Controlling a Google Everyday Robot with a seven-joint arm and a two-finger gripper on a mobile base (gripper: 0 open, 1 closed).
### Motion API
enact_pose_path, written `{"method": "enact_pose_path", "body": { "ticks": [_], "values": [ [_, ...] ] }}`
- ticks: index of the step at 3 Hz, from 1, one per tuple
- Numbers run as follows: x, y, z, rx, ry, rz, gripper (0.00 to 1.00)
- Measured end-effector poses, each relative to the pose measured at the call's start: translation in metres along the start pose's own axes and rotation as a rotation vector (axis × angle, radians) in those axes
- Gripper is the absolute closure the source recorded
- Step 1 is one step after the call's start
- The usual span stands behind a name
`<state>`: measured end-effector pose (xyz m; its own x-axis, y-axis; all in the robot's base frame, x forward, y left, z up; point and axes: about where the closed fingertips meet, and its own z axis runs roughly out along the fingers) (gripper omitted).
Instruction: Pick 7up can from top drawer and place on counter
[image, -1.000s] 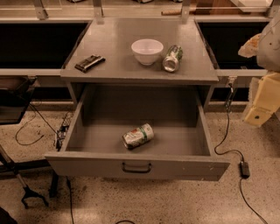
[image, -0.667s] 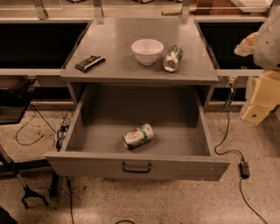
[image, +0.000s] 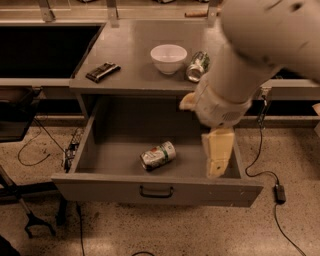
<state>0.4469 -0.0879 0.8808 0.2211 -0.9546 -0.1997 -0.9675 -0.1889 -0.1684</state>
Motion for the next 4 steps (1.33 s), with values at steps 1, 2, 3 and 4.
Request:
{"method": "enact_pose_path", "body": {
  "ticks": [1, 2, 3, 4],
  "values": [
    [-0.048, -0.001, 0.085, -0.136, 0.058, -0.253, 0.00],
    [-0.048, 0.000, 0.084, -0.125, 0.057, -0.260, 0.00],
    [-0.057, -0.016, 0.088, -0.091, 0.077, -0.367, 0.00],
    [-0.060, -0.051, 0.102, -0.066, 0.103, -0.502, 0.00]
  ]
}}
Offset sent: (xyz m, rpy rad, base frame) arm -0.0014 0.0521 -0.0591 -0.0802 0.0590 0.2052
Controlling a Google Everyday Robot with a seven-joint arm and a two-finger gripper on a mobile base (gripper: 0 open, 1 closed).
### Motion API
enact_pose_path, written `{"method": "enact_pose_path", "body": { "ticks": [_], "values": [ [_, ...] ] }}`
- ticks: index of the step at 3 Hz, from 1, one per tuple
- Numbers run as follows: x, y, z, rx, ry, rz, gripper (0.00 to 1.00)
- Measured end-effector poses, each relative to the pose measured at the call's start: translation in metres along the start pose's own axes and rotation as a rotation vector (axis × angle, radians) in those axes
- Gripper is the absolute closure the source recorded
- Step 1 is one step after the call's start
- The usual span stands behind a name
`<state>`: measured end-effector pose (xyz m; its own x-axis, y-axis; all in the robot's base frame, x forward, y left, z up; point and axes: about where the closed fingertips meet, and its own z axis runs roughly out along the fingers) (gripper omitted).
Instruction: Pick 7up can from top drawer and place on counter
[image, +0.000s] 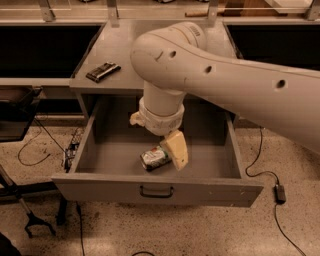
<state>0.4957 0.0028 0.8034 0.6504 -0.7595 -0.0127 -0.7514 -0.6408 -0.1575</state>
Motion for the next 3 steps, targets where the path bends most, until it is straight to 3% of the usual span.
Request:
{"method": "enact_pose_path", "body": {
  "ticks": [1, 2, 3],
  "values": [
    [0.016, -0.030, 0.024, -0.024, 0.029, -0.097, 0.00],
    [0.038, -0.050, 0.055, -0.061, 0.047, -0.153, 0.00],
    [0.056, -0.058, 0.091, -0.098, 0.046, -0.162, 0.00]
  ]
}}
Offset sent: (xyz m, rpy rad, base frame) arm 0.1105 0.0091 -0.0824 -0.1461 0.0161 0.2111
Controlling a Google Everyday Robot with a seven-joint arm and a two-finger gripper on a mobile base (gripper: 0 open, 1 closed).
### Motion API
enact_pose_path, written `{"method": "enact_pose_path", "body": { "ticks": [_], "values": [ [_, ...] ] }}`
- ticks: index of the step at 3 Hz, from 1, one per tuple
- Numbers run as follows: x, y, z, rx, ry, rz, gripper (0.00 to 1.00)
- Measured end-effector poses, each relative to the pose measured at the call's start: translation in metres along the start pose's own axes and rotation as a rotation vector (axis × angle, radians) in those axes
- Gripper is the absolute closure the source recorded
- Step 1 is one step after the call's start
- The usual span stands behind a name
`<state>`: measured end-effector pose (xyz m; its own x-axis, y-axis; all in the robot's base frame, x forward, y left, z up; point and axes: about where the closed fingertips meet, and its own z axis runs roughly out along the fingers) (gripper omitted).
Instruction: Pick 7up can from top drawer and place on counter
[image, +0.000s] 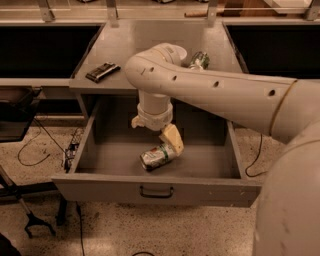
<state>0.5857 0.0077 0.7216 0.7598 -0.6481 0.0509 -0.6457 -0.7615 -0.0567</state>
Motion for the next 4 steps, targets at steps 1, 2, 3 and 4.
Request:
{"method": "enact_pose_path", "body": {
  "ticks": [1, 2, 3, 4],
  "values": [
    [0.006, -0.008, 0.031, -0.007, -0.001, 0.009, 0.00],
    [0.004, -0.015, 0.057, -0.009, -0.015, 0.010, 0.00],
    [0.002, -0.018, 0.077, -0.022, -0.037, 0.029, 0.00],
    [0.002, -0.018, 0.094, -0.040, -0.066, 0.051, 0.17]
  ]
}}
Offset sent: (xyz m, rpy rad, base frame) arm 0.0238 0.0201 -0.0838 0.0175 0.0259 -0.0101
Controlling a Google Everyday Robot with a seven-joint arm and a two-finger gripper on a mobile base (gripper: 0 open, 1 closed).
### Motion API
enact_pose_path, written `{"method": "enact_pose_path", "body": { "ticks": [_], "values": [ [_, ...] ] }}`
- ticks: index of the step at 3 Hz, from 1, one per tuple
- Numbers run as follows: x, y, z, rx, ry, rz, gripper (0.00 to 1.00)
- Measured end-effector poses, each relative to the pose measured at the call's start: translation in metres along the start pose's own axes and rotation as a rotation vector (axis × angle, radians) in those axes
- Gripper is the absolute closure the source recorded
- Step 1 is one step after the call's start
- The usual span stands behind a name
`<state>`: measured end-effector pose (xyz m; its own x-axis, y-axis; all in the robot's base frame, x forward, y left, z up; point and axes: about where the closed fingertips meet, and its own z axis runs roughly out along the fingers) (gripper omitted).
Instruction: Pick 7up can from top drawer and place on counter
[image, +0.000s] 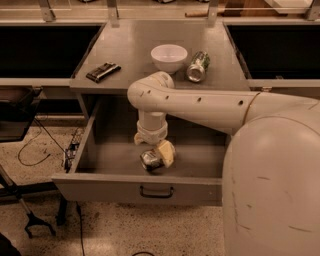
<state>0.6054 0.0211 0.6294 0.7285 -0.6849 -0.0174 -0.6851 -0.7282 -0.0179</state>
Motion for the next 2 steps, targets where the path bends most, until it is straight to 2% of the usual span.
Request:
{"method": "enact_pose_path", "body": {
  "ticks": [1, 2],
  "values": [
    [0.001, 0.002, 0.007, 0.009, -0.027, 0.019, 0.41],
    [0.002, 0.014, -0.001, 0.057, -0.042, 0.039, 0.64]
  ]
}}
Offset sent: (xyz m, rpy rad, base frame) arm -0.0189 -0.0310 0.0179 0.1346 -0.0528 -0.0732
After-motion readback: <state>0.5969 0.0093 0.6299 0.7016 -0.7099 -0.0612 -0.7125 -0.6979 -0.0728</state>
